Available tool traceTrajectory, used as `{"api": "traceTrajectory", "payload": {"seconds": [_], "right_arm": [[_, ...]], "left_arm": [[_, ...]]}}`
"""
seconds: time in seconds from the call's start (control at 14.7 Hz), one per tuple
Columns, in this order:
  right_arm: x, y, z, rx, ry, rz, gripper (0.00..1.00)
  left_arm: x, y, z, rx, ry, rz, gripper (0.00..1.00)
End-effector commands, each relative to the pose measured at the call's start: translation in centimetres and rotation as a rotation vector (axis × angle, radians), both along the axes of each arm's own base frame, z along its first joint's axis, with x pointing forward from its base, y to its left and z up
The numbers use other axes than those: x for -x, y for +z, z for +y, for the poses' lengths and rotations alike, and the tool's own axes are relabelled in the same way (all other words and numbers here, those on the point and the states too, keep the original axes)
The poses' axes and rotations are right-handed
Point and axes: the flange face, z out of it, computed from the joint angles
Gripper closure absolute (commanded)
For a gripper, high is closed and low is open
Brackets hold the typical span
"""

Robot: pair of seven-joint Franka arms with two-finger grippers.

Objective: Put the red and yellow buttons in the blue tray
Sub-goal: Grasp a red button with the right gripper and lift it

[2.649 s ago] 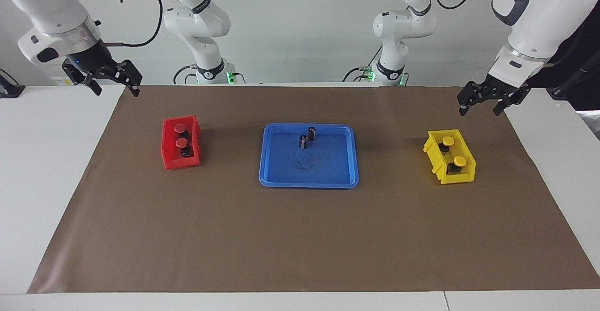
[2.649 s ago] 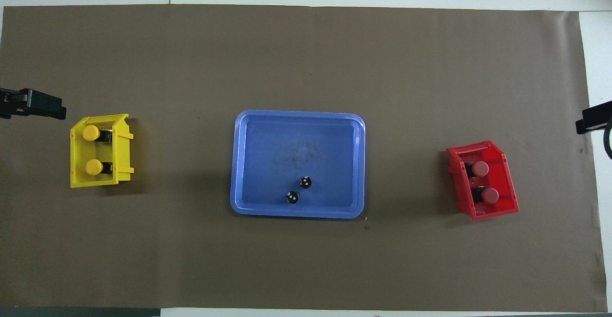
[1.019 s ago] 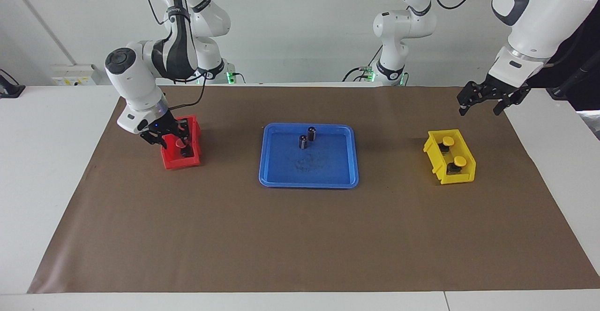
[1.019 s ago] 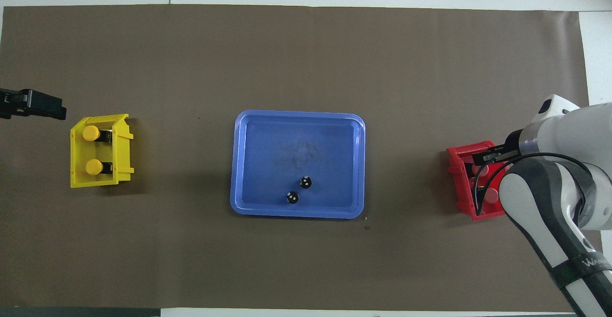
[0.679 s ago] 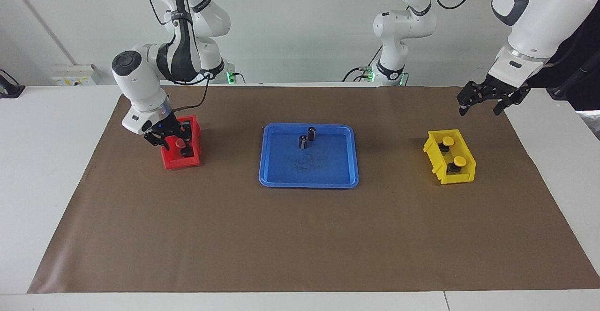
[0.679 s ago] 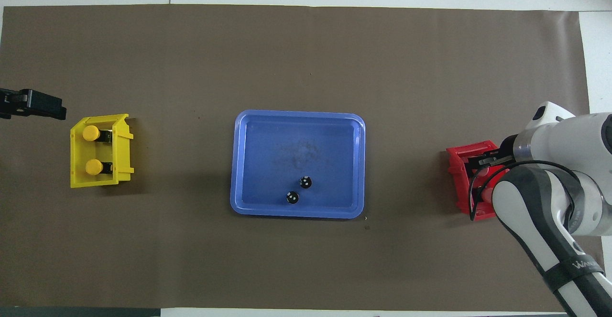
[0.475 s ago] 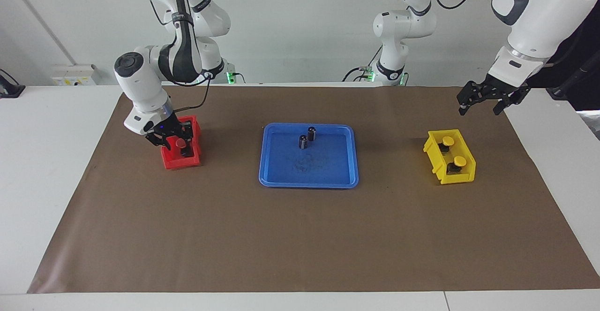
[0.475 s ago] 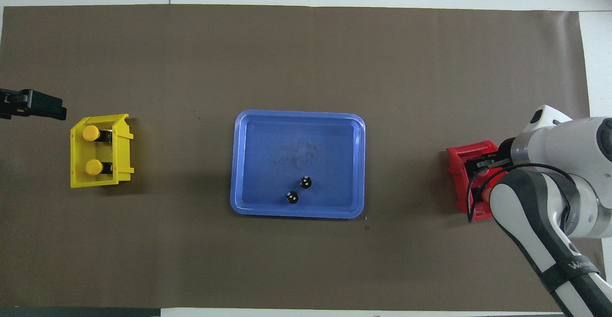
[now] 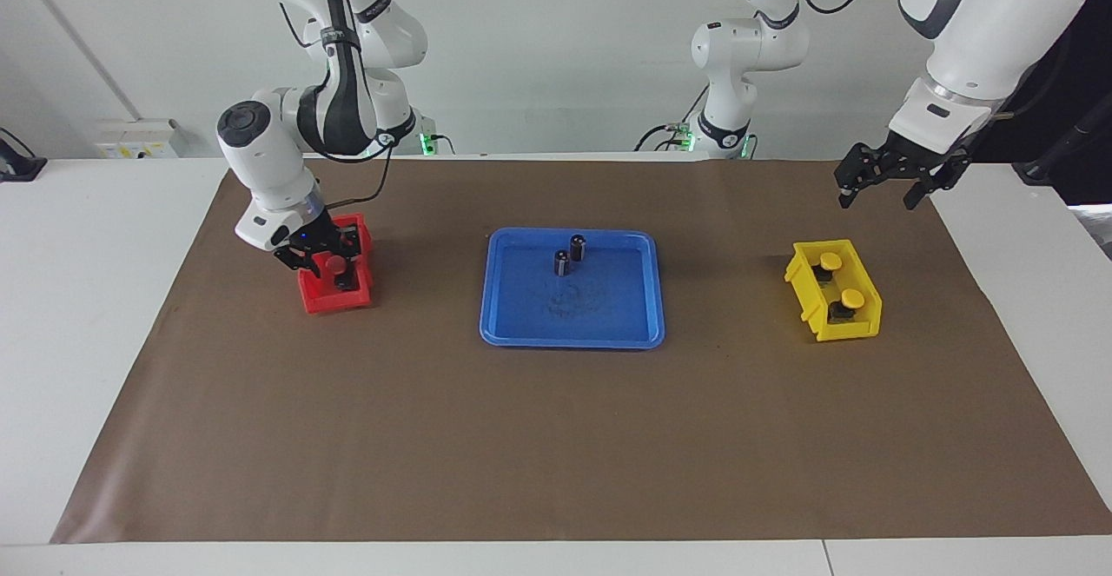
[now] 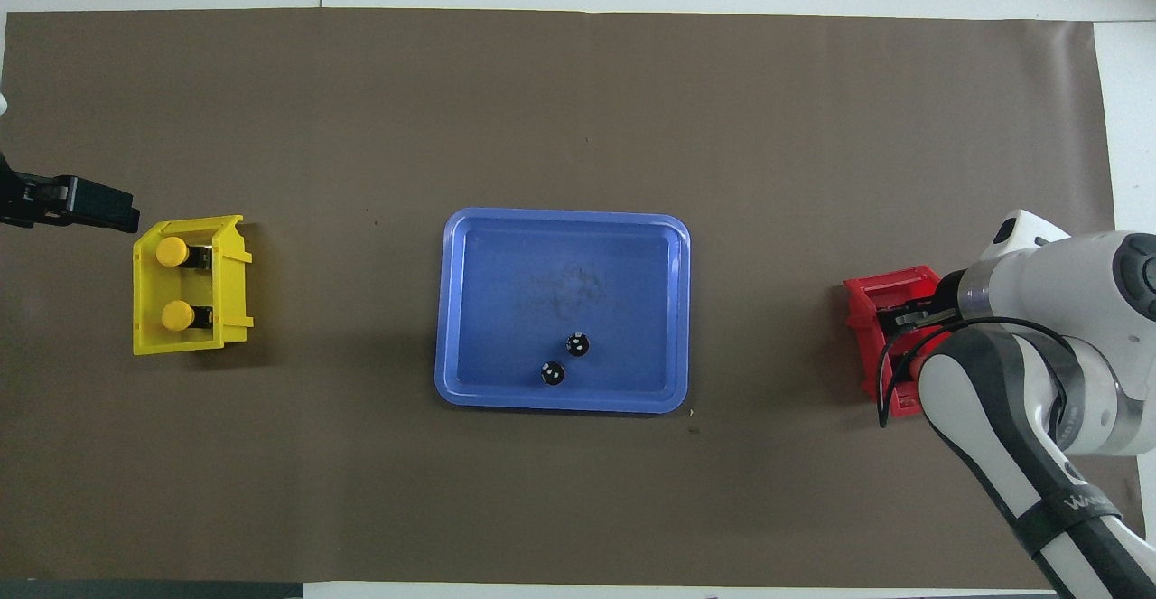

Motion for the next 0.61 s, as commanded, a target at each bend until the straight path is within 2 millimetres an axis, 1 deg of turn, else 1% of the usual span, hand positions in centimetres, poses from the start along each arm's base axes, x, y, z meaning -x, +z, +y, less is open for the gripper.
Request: {"api": "traceTrajectory", "payload": {"seconds": [0.0,0.14,0.41,0.54], "right_arm": [[0.7,0.2,0.0,-0.014,0.006,-0.018,0.42],[0.7,0.2,0.0,-0.014,0.007,-0.019,0.47],[0.6,0.2,-0.1,-0.014,0.009,-0.019,0.66],[0.3,0.5,-0.1,-0.014,0.009,-0.023,0.68]], "left_arm": [[0.9,0.8,0.4,0.010,-0.005,0.009,0.00],[1.0,0.8,0.3,0.009,0.008,0.015,0.00],[1.4,0.5,1.1,0.009,0.012,0.029,0.00],[1.3,0.5,1.5,0.009,0.019,0.026,0.00]]}}
